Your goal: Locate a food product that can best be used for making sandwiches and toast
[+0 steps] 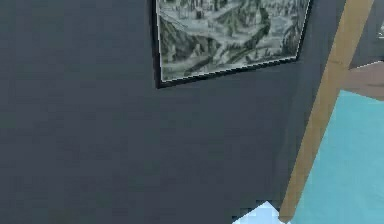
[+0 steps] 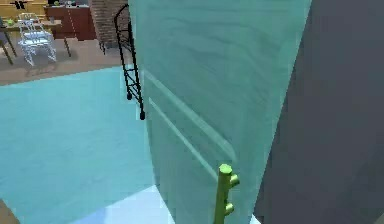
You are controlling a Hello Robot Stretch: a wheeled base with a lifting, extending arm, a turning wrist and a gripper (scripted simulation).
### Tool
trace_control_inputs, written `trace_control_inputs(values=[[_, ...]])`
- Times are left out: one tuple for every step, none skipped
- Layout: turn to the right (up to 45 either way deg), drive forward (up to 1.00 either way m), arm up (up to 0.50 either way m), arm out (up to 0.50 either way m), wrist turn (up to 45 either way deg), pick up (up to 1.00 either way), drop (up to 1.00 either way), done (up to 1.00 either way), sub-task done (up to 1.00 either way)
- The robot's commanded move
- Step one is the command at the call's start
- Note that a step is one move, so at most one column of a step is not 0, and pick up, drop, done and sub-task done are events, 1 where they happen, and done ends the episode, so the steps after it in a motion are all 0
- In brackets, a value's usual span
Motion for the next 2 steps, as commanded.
trace_control_inputs(values=[[45.0,0.0,0.0,0.0,0.0,0.0,0.0,0.0,0.0],[15.0,0.0,0.0,0.0,0.0,0.0,0.0,0.0,0.0]])
